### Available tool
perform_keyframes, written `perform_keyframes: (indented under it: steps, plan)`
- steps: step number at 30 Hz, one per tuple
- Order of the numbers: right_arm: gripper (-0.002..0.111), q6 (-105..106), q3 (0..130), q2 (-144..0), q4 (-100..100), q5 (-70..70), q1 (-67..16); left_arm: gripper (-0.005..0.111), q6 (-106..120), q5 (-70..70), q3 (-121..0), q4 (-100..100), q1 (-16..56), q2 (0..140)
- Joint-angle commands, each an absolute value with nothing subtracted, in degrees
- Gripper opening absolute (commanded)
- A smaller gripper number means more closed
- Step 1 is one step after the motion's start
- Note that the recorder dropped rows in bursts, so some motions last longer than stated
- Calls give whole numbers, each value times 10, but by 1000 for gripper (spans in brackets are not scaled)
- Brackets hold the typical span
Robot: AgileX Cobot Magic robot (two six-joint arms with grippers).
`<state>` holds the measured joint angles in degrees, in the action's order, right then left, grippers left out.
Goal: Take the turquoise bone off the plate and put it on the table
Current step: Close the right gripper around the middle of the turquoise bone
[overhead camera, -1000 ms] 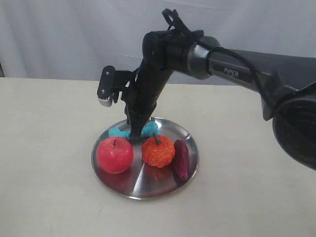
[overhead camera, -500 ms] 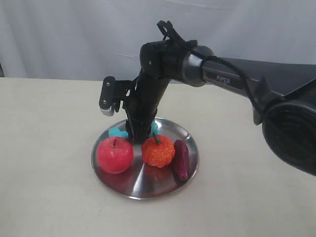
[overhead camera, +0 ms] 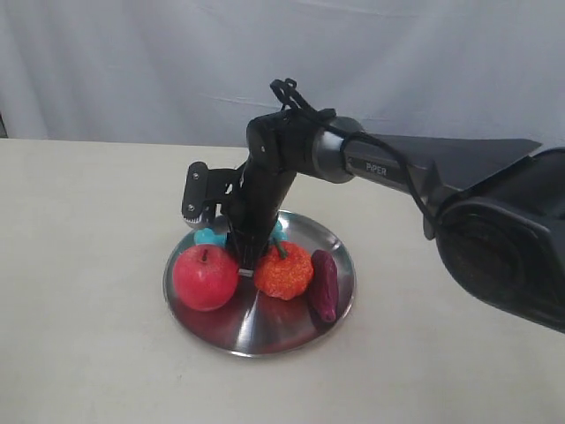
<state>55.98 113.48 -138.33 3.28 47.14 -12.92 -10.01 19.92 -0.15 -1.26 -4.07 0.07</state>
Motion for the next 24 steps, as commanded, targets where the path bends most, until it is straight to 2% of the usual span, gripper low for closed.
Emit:
perform_keyframes:
  steps: [1, 9, 24]
  plan:
    - [54, 557, 1139, -1390, 28, 448, -128, 0, -101, 196, 0, -12, -37, 0]
    - [49, 542, 1139, -1390, 29, 438, -114, 0, -101, 196, 0, -12, -37, 0]
    - [49, 537, 1139, -1390, 29, 440, -107, 0, -101, 196, 0, -12, -37, 0]
